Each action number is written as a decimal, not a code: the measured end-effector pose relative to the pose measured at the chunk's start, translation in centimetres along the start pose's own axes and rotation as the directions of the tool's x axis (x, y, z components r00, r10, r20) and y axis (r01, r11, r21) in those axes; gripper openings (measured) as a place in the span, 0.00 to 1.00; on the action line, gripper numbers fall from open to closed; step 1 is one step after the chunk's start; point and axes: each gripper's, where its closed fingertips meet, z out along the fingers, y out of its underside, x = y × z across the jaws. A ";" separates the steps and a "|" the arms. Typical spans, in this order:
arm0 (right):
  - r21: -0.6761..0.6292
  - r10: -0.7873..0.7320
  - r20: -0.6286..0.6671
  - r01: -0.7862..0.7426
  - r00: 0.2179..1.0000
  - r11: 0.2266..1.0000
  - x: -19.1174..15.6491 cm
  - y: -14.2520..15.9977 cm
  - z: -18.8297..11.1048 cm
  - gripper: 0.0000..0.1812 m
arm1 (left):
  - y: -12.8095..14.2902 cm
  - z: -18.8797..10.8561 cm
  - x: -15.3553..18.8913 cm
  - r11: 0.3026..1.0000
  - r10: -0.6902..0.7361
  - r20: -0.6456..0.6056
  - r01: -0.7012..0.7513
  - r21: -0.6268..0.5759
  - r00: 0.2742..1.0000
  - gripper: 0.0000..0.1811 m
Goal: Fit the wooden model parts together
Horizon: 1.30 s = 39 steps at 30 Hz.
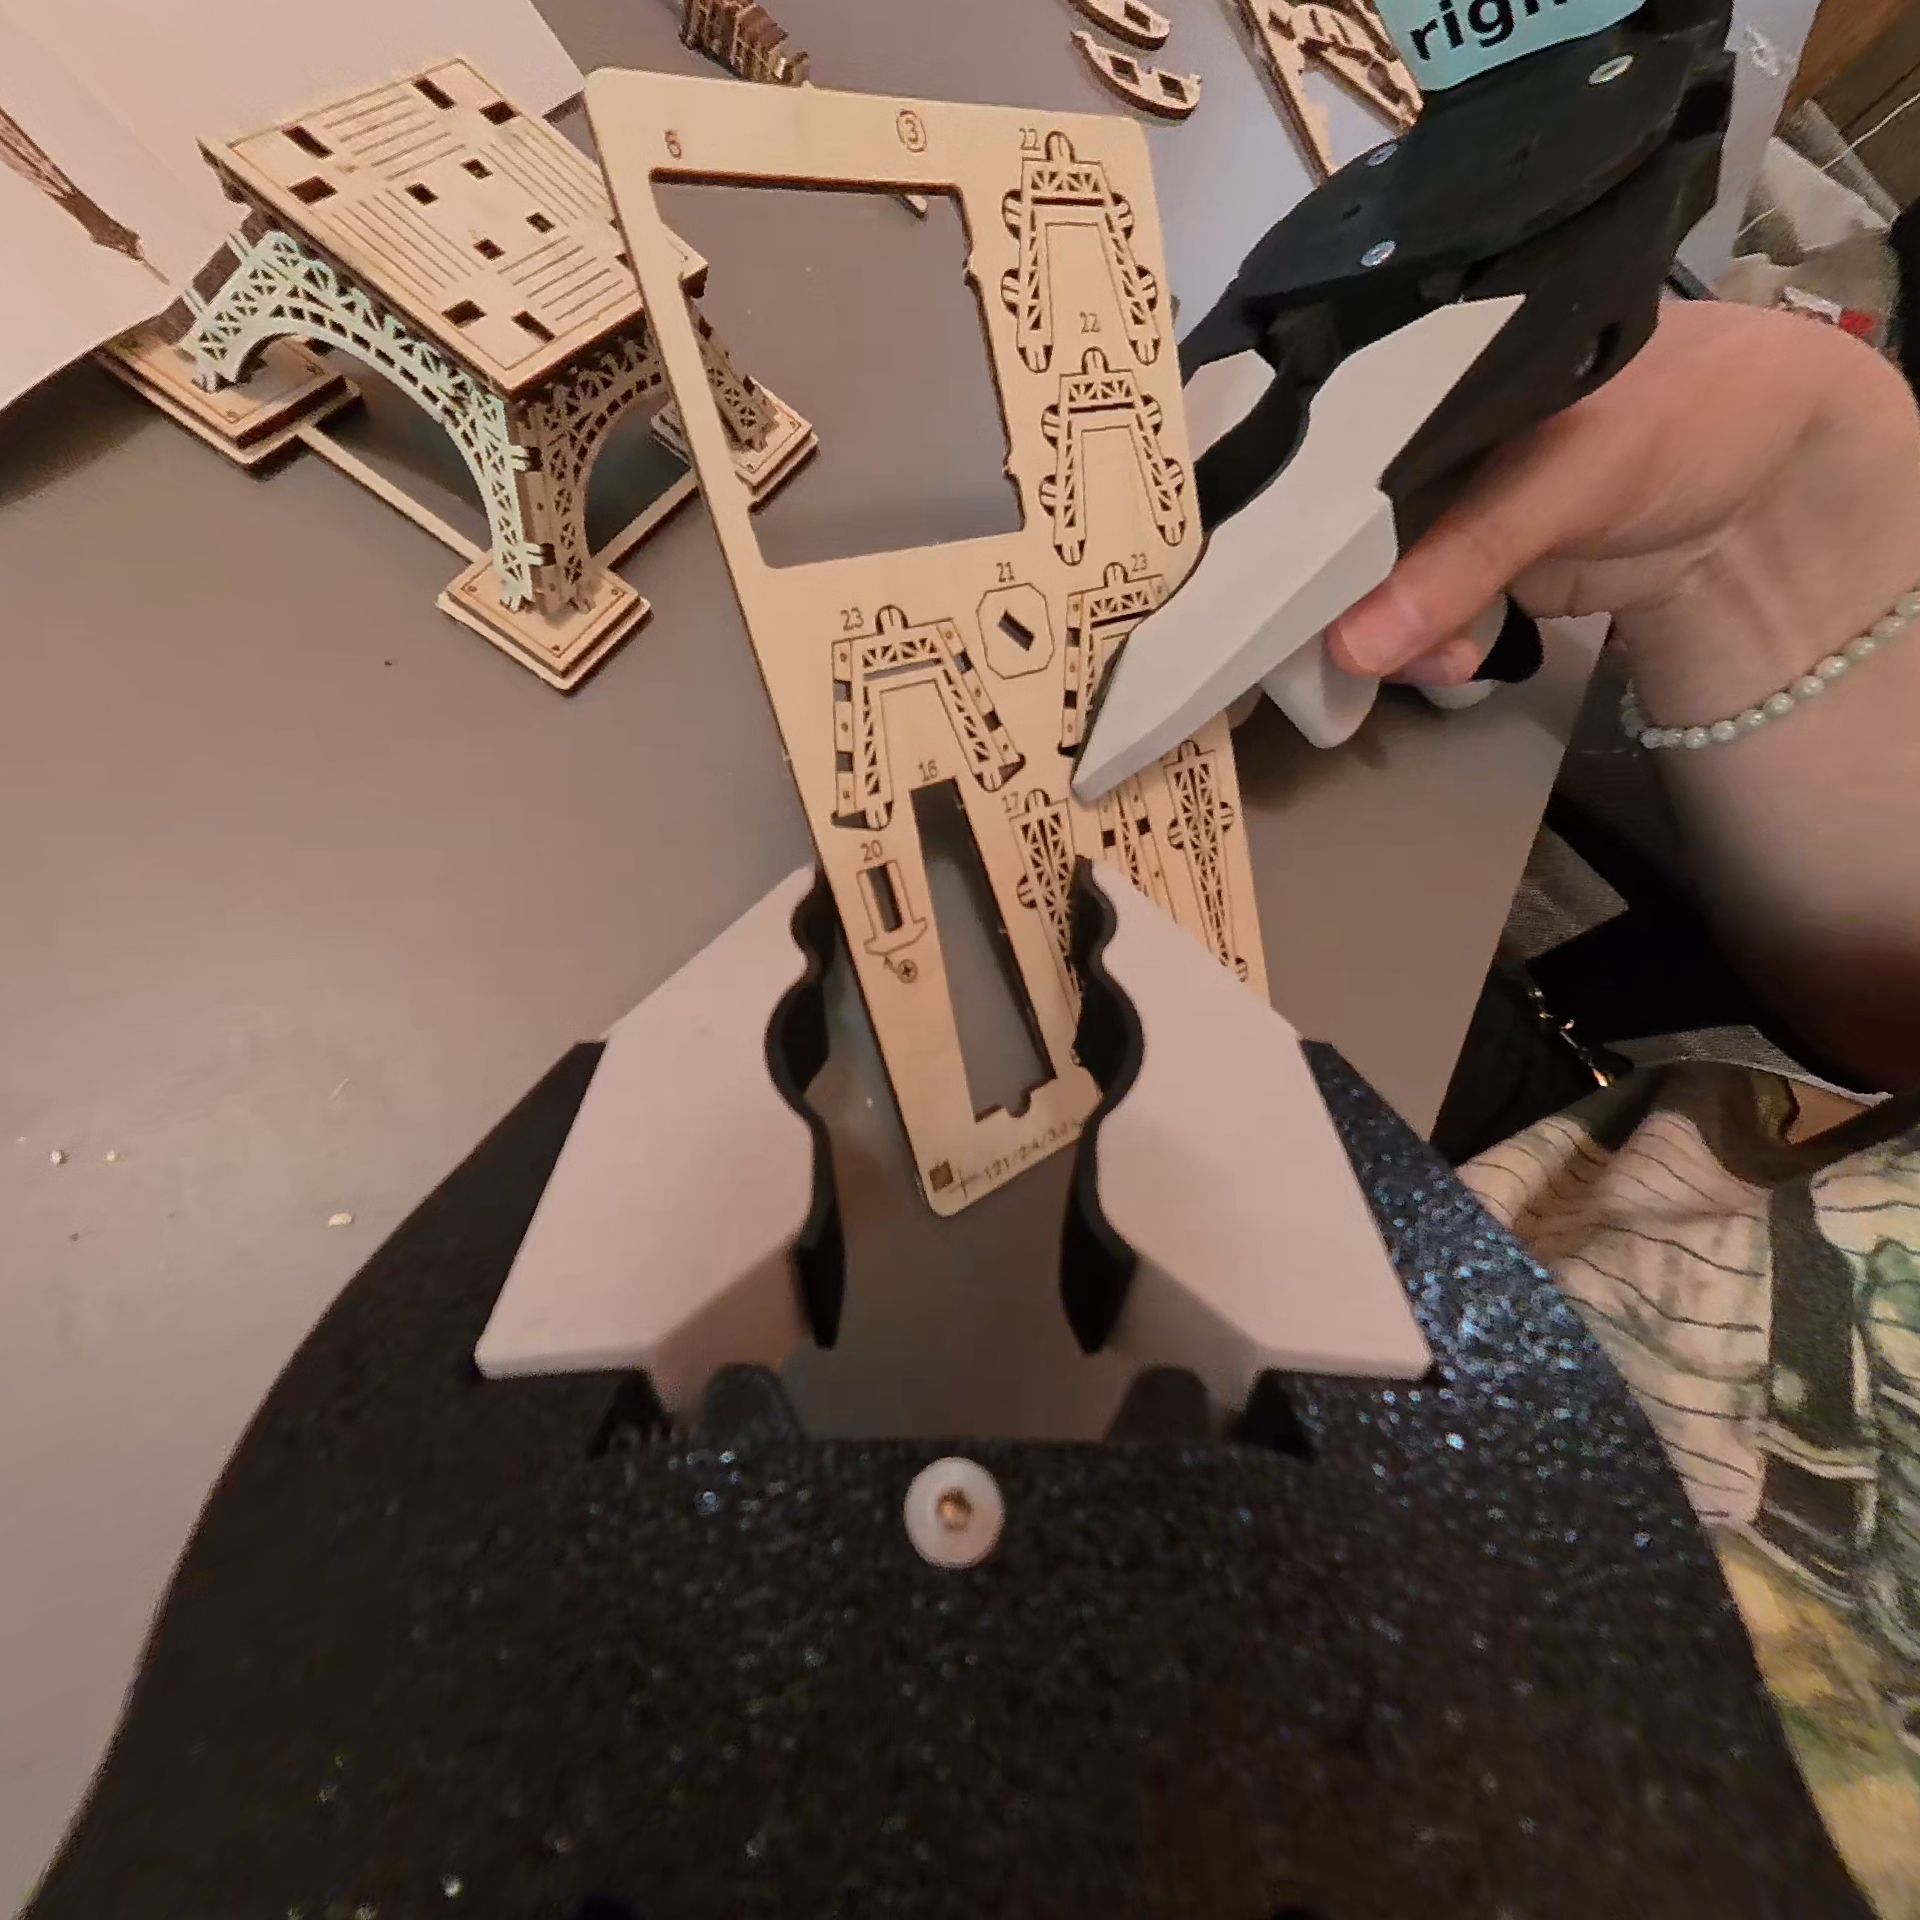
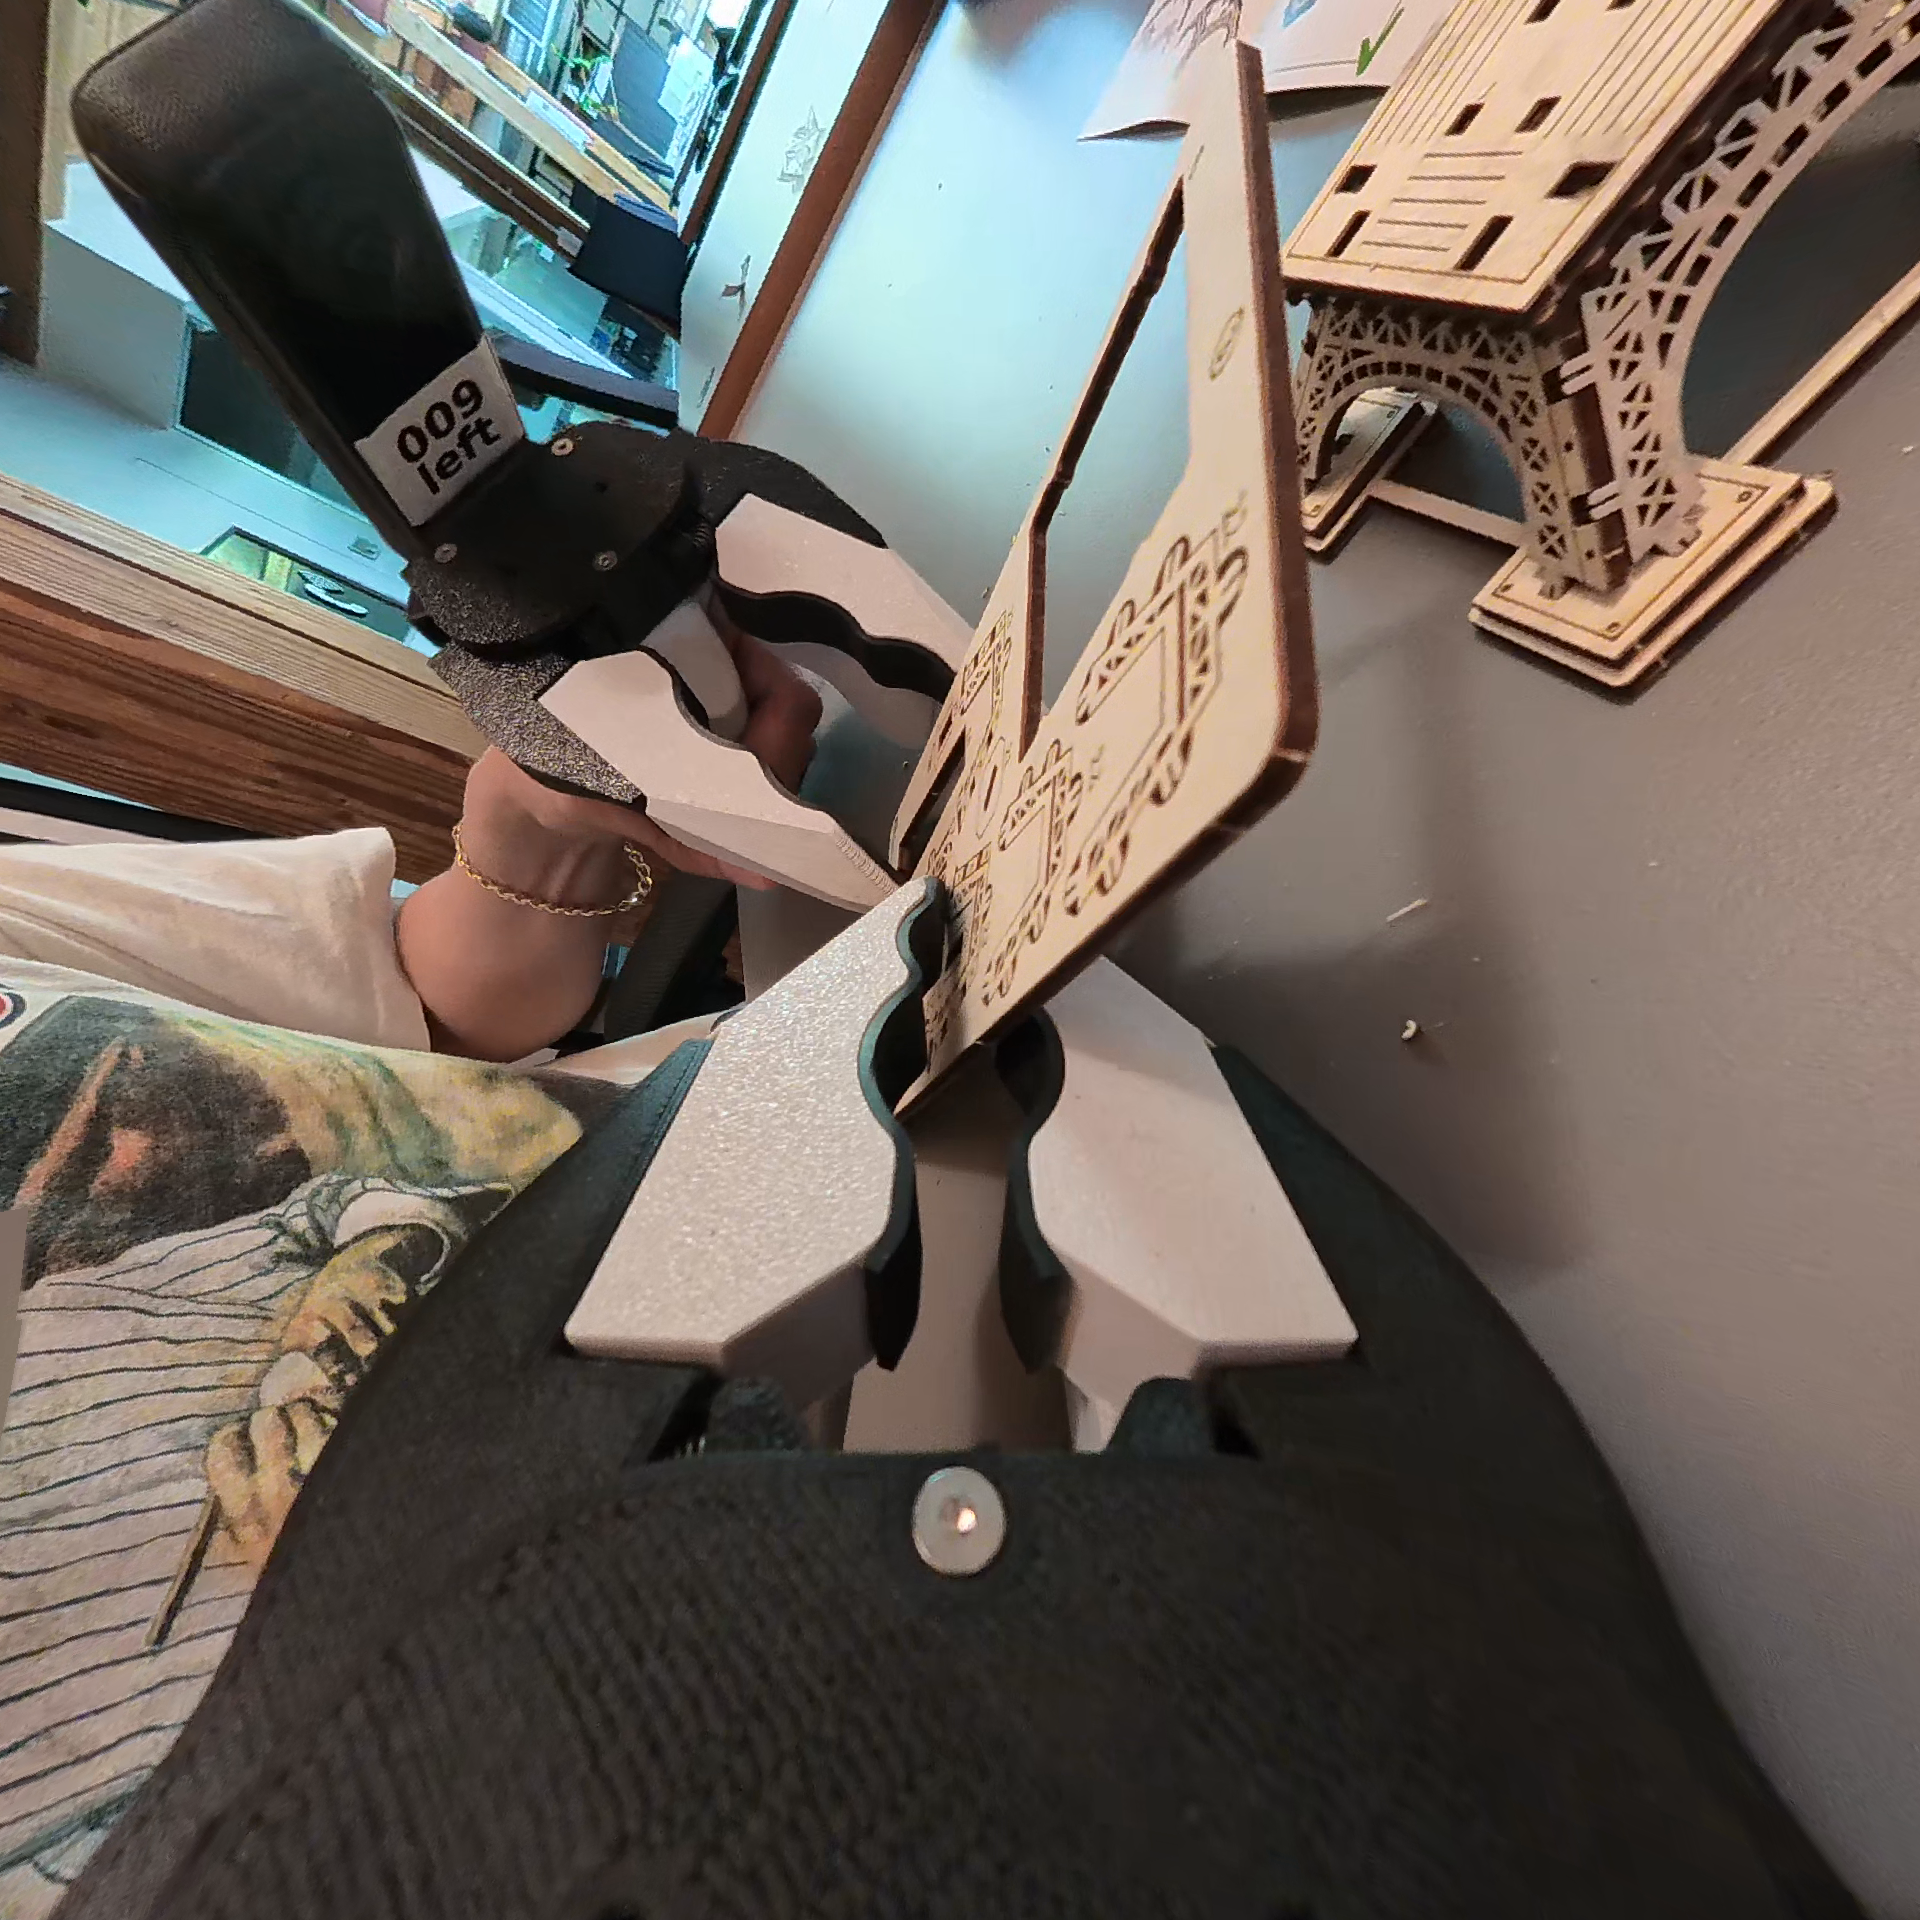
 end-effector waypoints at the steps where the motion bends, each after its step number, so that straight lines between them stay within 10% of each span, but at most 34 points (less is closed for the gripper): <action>1: 0.000 0.001 0.001 -0.001 1.000 1.000 0.0 0.0 0.0 0.02 | 0.0 0.0 0.0 1.000 0.012 0.009 -0.012 0.001 1.000 0.25; 11: -0.002 -0.027 0.050 0.027 0.998 1.000 -0.9 0.0 0.0 0.01 | -1.0 -0.7 -0.8 0.985 0.146 0.088 -0.153 0.082 0.985 0.45; 17: -0.006 -0.020 0.042 0.020 0.999 1.000 -0.7 0.1 0.0 0.02 | -5.0 -3.9 -0.3 0.907 0.204 0.146 -0.243 0.343 0.968 0.60; 24: -0.005 -0.019 0.046 0.020 0.999 1.000 -0.7 0.1 0.0 0.02 | -1.9 -3.1 -2.3 0.975 0.143 0.214 -0.175 0.138 0.966 0.85; 29: -0.005 -0.020 0.047 0.021 0.999 1.000 -0.7 0.1 0.0 0.02 | -1.7 -2.7 -4.7 0.977 0.134 0.394 -0.187 0.100 0.909 0.86; 39: -0.004 -0.023 0.047 0.023 0.999 1.000 -0.8 0.1 0.0 0.01 | -0.7 -1.5 -3.3 0.991 0.117 0.251 -0.130 0.039 0.961 0.63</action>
